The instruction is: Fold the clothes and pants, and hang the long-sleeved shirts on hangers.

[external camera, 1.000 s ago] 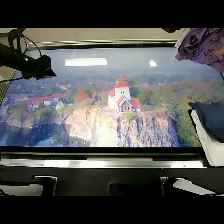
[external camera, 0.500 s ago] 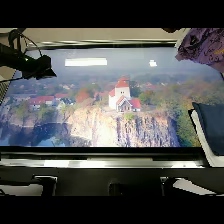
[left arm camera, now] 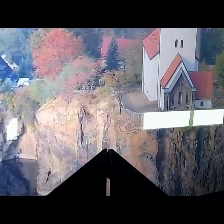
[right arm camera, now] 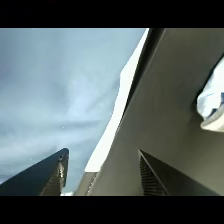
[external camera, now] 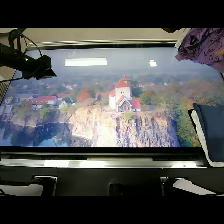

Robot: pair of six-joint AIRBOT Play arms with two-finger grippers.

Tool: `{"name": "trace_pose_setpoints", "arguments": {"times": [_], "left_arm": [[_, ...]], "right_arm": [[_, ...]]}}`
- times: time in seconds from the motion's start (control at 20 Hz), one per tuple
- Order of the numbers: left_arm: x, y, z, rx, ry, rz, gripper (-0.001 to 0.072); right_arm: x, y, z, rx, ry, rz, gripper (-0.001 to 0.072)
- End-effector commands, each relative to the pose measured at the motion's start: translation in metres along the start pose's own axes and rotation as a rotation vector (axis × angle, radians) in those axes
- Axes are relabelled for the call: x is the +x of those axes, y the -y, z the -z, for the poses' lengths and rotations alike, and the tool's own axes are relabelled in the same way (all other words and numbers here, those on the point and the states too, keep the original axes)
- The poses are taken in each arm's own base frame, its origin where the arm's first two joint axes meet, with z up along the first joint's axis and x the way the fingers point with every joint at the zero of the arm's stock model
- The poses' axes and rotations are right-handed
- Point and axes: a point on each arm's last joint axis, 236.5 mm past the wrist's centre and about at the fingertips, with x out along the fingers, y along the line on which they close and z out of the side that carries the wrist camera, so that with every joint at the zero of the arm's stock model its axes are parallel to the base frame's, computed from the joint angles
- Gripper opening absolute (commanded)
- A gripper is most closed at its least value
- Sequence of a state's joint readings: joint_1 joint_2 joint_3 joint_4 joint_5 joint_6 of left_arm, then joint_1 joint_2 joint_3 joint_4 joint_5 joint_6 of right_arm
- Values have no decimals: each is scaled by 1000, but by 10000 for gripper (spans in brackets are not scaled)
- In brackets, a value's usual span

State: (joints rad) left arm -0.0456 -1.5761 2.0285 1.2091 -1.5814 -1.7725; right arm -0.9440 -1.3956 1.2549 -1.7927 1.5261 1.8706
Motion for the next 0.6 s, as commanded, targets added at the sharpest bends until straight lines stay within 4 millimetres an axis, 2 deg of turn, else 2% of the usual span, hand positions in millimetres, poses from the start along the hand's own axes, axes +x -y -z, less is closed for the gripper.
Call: {"name": "trace_pose_setpoints", "arguments": {"times": [0.0, 0.05, 0.1, 0.15, 0.2, 0.25, 0.3, 0.35, 0.45, 0.55], "left_arm": [[0, 0, 0, 18, 0, -1, 16], [0, 0, 0, 18, 0, -1, 16], [-1, -2, -1, 21, 4, -7, 15], [-2, -4, -1, 33, 8, -20, 15], [-4, -6, -2, 47, 15, -33, 15], [-9, -10, -3, 54, 28, -58, 15], [-13, -15, -2, 61, 42, -88, 15], [-17, -17, 2, 83, 53, -111, 15], [-21, -16, 16, 101, 71, -124, 15], [-25, -10, 31, 111, 104, -111, 15]], "right_arm": [[-43, -56, -33, 22, 146, -272, 391], [-71, -92, -44, 9, 206, -435, 353], [-98, -125, -46, -30, 254, -556, 337], [-121, -157, -40, -97, 290, -641, 327], [-141, -193, -22, -206, 318, -701, 236], [-153, -225, 4, -325, 326, -729, 172], [-161, -258, 42, -470, 320, -738, 87], [-168, -286, 83, -624, 317, -743, 32], [-181, -330, 176, -921, 318, -758, 31], [-184, -349, 259, -1163, 342, -726, 31]]}}
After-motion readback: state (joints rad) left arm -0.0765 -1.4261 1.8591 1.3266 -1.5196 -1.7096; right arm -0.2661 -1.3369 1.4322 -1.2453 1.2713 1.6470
